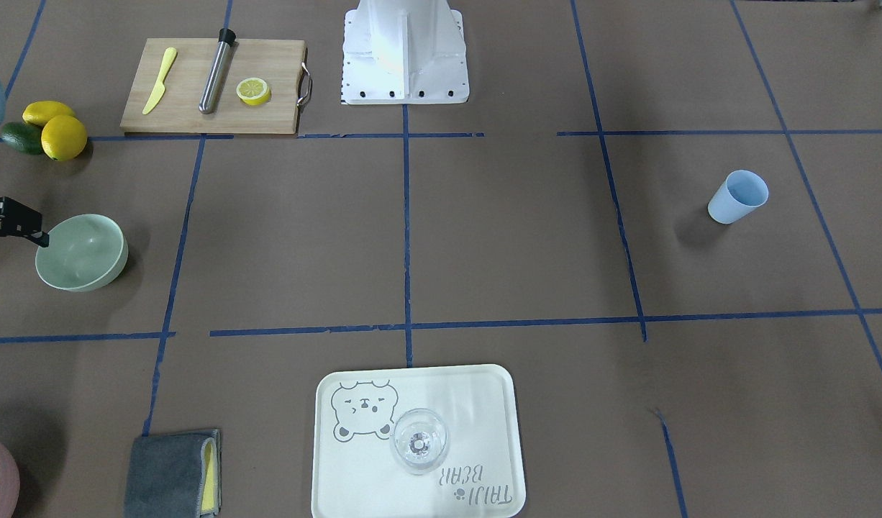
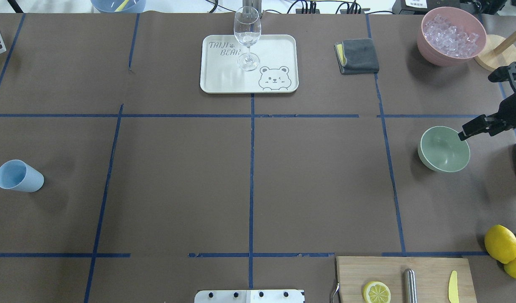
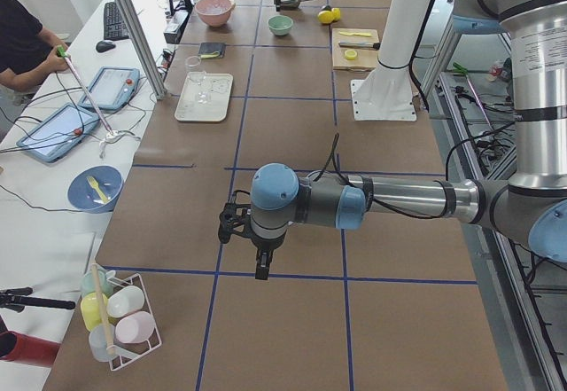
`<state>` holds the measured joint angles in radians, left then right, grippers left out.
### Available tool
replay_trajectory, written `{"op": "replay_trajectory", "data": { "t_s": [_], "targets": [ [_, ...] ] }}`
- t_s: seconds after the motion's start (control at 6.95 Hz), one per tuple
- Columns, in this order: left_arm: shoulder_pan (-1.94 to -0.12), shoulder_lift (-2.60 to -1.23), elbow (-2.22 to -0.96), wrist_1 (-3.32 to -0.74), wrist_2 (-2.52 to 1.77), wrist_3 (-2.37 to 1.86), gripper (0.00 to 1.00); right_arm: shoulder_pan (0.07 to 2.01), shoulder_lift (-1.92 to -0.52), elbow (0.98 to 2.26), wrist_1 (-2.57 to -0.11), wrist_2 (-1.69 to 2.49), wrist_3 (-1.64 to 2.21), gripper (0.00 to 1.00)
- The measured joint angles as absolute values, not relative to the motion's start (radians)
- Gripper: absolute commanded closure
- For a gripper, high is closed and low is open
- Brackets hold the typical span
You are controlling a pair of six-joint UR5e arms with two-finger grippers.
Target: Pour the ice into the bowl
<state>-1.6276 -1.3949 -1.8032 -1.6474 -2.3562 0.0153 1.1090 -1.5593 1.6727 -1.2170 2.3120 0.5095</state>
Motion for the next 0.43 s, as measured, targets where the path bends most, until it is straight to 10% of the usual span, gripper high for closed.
{"op": "replay_trajectory", "data": {
  "t_s": [0.43],
  "targets": [
    [-1.628,-1.396,-1.808,-1.656,-2.359,0.014,0.00,1.052,-1.562,1.641,-1.170,2.261,0.641,0.01]
  ]
}}
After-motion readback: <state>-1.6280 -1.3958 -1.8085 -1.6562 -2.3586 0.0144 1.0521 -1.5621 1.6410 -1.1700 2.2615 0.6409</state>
